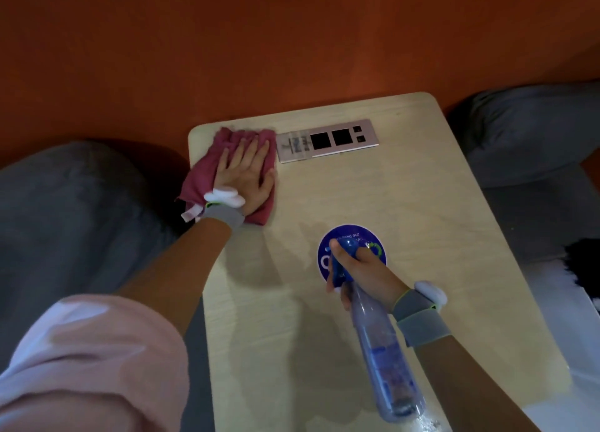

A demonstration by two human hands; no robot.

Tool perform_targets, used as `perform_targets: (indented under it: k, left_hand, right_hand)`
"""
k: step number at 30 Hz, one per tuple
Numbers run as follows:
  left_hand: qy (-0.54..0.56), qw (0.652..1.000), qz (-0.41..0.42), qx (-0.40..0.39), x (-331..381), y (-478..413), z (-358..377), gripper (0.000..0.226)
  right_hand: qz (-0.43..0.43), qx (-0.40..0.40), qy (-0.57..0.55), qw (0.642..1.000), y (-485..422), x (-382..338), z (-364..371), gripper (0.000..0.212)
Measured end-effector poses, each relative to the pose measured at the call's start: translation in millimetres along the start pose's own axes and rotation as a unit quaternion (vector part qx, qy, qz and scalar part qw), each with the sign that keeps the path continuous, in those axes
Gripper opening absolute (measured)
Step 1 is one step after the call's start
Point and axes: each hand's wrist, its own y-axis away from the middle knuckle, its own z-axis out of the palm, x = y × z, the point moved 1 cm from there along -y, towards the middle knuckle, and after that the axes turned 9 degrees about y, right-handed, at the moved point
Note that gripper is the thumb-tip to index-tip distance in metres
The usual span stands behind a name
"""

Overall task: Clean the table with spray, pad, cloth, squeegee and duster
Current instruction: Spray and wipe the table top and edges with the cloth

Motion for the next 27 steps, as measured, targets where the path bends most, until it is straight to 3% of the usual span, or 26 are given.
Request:
perform_targets:
  k: [6,11,14,17,24,27]
  left_hand:
    - [0.019,0.991,0.113,-0.072,80.4,111.4,14.1,0.062]
    - [0.030,0.954,0.268,-0.130,154.1,257.4,34.4,0.055]
    - [0.039,0.929,0.325,-0.175,162.3,339.4,36.8,0.051]
    - [0.007,0.894,0.393,-0.215,137.2,400.3,33.5,0.062]
    - [0.040,0.913,0.339,-0.223,101.9,420.2,22.4,0.053]
    - [0.065,0.948,0.266,-0.163,99.2,410.6,27.0,0.057]
  right_hand:
    - [-0.016,0.018,0.005,1.000,29.5,21.5,-0.1,0.058]
    - [-0.038,0.039,0.032,0.998,69.6,43.9,3.3,0.063]
    - [-0.052,0.003,0.015,0.999,99.8,56.3,8.7,0.056]
    - [-0.055,-0.017,0.007,0.998,129.5,71.3,14.9,0.052]
    - [-0.049,-0.036,0.023,0.998,171.0,118.7,15.5,0.053]
    - [-0.047,-0.033,0.031,0.998,177.6,132.6,9.0,0.052]
